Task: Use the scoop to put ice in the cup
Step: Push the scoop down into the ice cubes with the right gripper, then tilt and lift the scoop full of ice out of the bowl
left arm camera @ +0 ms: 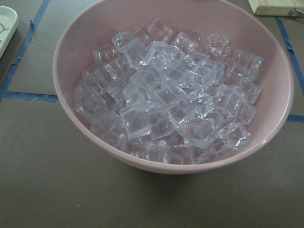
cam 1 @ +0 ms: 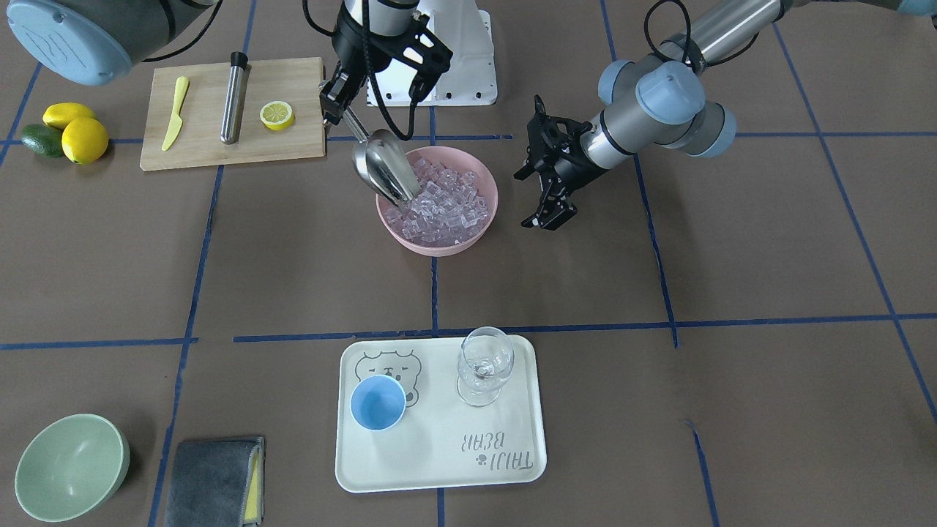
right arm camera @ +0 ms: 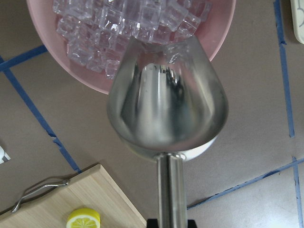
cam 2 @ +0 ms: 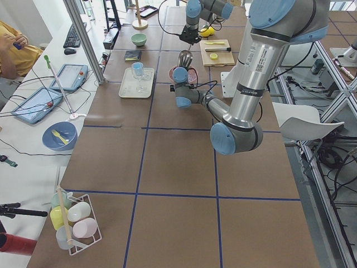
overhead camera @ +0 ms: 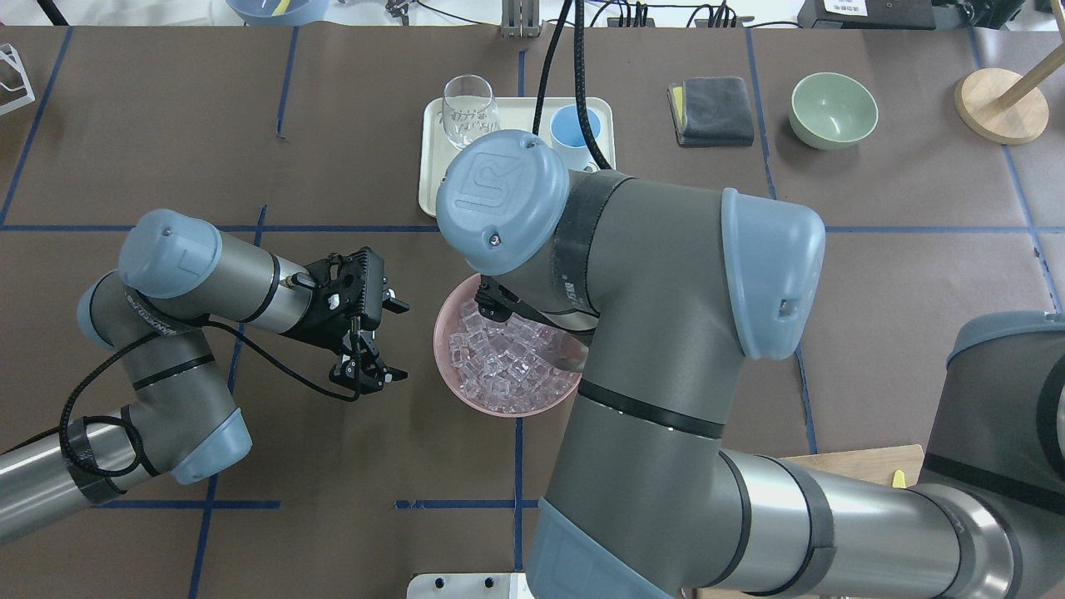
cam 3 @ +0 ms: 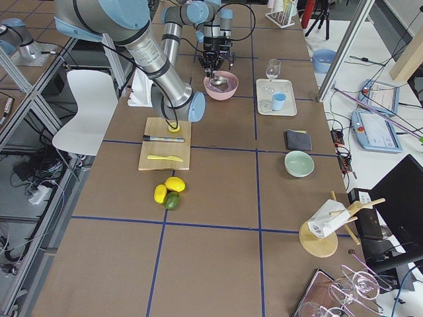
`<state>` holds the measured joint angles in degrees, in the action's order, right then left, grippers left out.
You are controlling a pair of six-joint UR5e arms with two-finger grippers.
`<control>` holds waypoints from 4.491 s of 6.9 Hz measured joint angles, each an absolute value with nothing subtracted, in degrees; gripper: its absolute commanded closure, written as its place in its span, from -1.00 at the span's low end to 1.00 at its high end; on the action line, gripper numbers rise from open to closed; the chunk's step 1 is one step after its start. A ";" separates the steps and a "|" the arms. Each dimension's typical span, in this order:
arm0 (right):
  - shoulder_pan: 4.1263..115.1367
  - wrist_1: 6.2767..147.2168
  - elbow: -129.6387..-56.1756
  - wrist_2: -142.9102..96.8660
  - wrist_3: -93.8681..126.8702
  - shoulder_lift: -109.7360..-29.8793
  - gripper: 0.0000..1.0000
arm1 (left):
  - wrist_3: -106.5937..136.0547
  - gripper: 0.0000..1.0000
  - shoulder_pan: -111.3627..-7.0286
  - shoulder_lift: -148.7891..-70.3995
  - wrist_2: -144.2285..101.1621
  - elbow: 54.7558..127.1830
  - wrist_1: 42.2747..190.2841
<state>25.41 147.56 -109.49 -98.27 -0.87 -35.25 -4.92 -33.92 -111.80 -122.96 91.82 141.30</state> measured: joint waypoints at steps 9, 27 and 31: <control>24.19 131.69 -107.33 -103.28 -1.08 -43.63 1.00 | -4.83 -1.00 -34.65 -111.80 -123.32 93.93 141.25; 25.23 84.29 -108.54 -112.80 15.12 -64.22 1.00 | -4.88 -1.00 -37.91 -111.30 -126.49 96.63 140.42; 24.80 77.11 -112.20 -108.10 17.88 -67.28 1.00 | -4.83 -1.00 -38.45 -111.27 -127.40 97.01 140.32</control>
<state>24.80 77.11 -112.20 -108.10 17.88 -67.28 -4.83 -38.45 -111.27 -127.40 97.01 140.32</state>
